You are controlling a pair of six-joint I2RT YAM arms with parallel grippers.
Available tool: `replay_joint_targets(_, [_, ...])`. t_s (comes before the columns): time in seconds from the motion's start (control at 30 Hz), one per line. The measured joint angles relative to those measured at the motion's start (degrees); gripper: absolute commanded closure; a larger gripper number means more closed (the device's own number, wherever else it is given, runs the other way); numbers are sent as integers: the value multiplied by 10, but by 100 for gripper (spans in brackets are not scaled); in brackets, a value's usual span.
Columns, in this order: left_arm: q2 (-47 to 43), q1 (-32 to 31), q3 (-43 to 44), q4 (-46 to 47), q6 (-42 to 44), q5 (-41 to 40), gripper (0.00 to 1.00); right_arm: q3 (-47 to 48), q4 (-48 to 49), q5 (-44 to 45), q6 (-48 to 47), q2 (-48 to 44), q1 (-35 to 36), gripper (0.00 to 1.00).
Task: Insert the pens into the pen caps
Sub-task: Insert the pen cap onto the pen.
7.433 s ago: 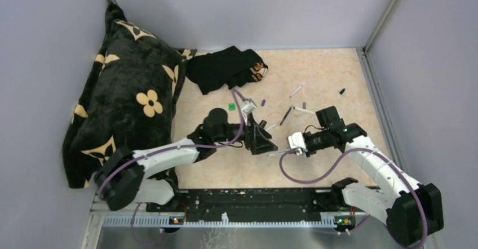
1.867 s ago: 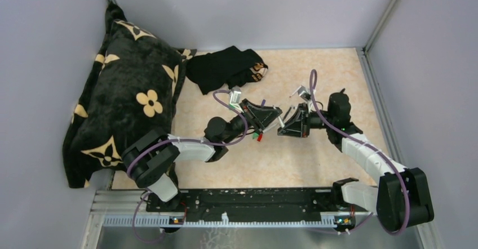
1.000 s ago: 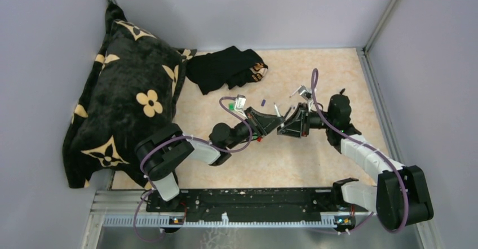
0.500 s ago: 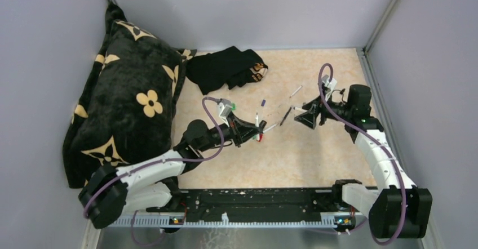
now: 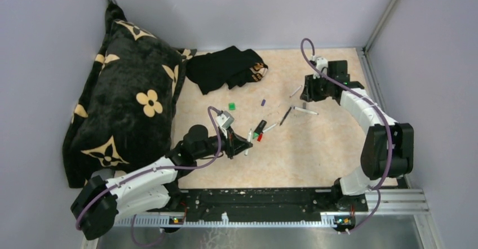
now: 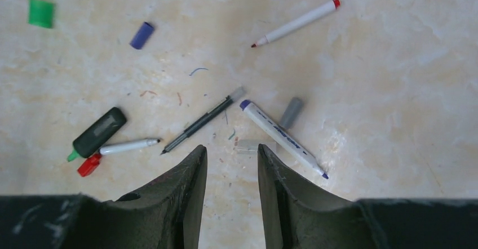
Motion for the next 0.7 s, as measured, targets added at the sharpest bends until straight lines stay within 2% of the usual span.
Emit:
replay_joint_targets(0.03, [0, 0, -5, 0, 0, 0, 100, 6, -2, 48, 19, 21, 11, 62])
replay_joint_targets(0.13, [-5, 0, -11, -1, 0, 1, 100, 23, -10, 110, 45, 54, 36, 63])
replay_joint_targets(0.3, [-16, 0, -15, 1, 0, 0, 100, 67, -14, 181, 76, 129, 43, 69])
replay_joint_targets(0.7, [-10, 0, -18, 9, 0, 0, 100, 101, -33, 215, 95, 207, 43, 77])
